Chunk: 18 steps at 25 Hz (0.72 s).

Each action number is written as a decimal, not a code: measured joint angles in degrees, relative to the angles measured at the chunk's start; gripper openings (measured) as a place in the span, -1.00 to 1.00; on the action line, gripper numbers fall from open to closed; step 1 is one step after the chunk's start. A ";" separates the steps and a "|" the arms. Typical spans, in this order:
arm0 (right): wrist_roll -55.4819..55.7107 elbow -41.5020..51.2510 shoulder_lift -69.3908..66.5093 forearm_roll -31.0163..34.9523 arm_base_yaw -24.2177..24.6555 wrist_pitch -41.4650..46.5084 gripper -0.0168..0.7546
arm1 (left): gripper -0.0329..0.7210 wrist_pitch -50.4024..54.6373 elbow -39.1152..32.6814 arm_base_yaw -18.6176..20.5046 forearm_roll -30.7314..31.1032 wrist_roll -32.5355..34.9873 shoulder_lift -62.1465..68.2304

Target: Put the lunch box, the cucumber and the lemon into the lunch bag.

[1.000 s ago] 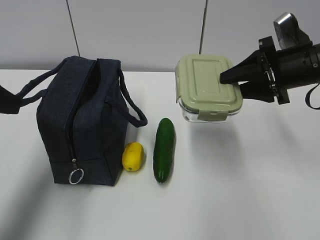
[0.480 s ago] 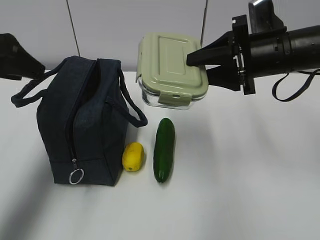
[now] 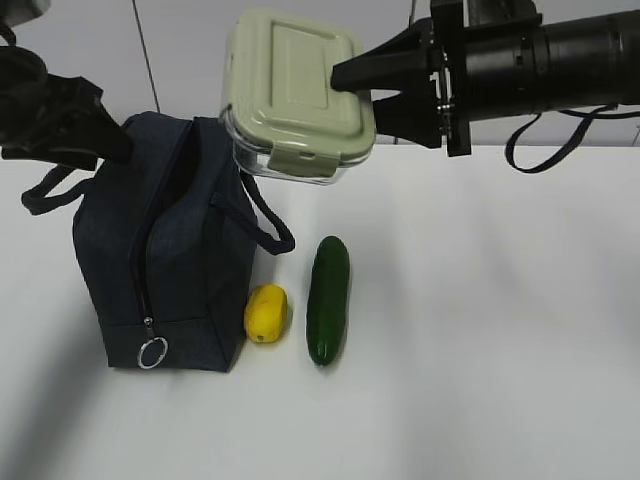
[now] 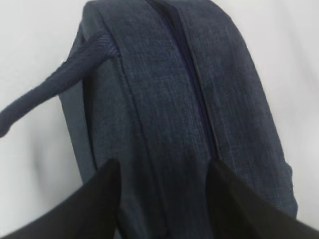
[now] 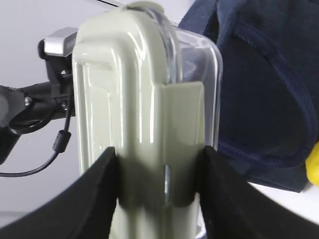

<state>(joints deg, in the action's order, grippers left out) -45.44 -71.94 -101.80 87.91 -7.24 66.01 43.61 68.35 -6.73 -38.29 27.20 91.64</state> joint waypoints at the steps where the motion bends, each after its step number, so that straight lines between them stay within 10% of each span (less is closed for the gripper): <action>1: 0.00 -0.59 0.00 0.09 -0.53 0.00 -0.02 | 0.02 0.51 0.24 0.00 -0.52 0.42 0.94; 9: -0.13 -2.85 0.00 0.09 -3.11 0.00 -0.02 | -0.87 3.80 0.24 0.00 -5.92 5.41 3.18; 18: -0.22 -3.09 -2.07 3.91 -3.72 -2.73 -0.02 | -0.92 7.90 0.24 0.00 -15.65 10.12 3.18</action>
<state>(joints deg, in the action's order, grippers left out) -45.66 -75.03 -103.87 91.82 -10.96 63.28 51.51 68.60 -6.73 -53.93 37.33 94.82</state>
